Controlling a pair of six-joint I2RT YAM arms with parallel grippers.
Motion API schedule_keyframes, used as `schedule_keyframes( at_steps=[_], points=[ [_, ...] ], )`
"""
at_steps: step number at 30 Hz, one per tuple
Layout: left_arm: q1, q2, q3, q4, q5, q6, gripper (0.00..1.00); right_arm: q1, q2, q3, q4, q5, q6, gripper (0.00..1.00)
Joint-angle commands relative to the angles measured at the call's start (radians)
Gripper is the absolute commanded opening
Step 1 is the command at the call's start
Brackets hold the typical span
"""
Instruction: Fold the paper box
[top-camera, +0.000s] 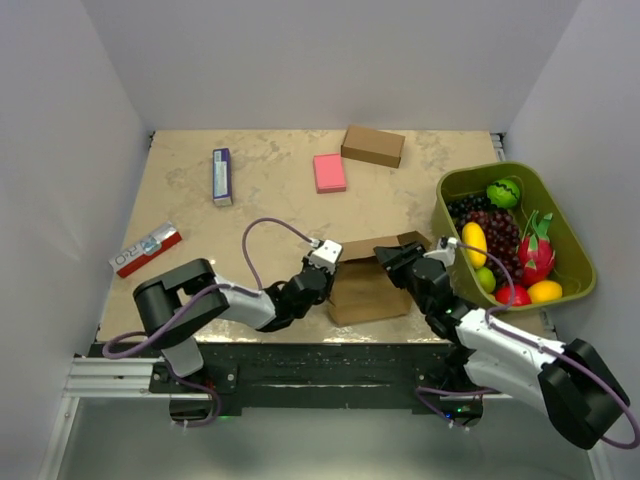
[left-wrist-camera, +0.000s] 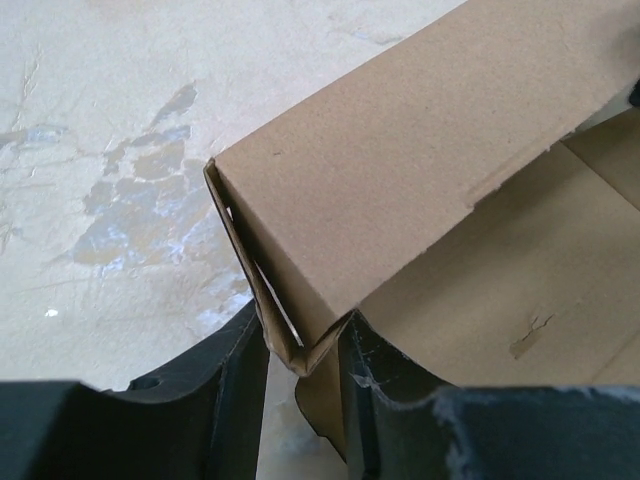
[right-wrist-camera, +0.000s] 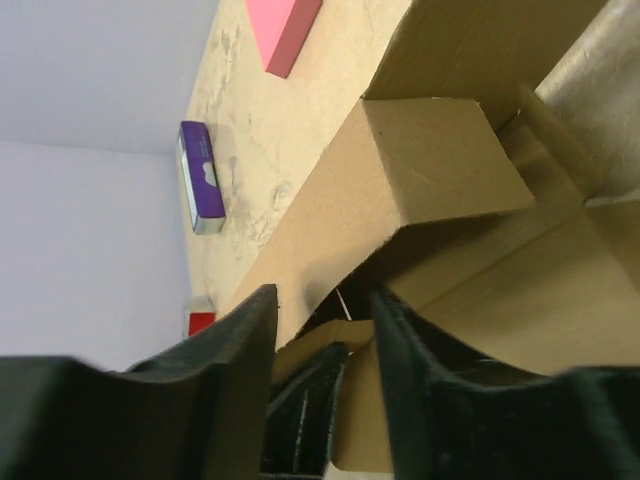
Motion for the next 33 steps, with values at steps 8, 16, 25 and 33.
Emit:
schedule_keyframes(
  at_steps=[8, 16, 25, 33],
  points=[
    [0.213, -0.229, -0.055, -0.281, 0.411, 0.091, 0.0, 0.0, -0.128, 0.234, -0.257, -0.021, -0.438, 0.91],
    [0.276, -0.314, -0.016, -0.528, 0.626, 0.17, 0.0, 0.0, 0.061, 0.443, -0.408, -0.341, -0.785, 0.91],
    [0.348, -0.263, 0.087, -0.646, 0.745, 0.16, 0.0, 0.001, -0.007, 0.389, -0.38, -0.429, -1.107, 0.88],
    [0.38, -0.257, 0.132, -0.728, 0.752, 0.157, 0.0, 0.0, 0.023, 0.416, -0.466, -0.243, -1.104, 0.95]
  ],
)
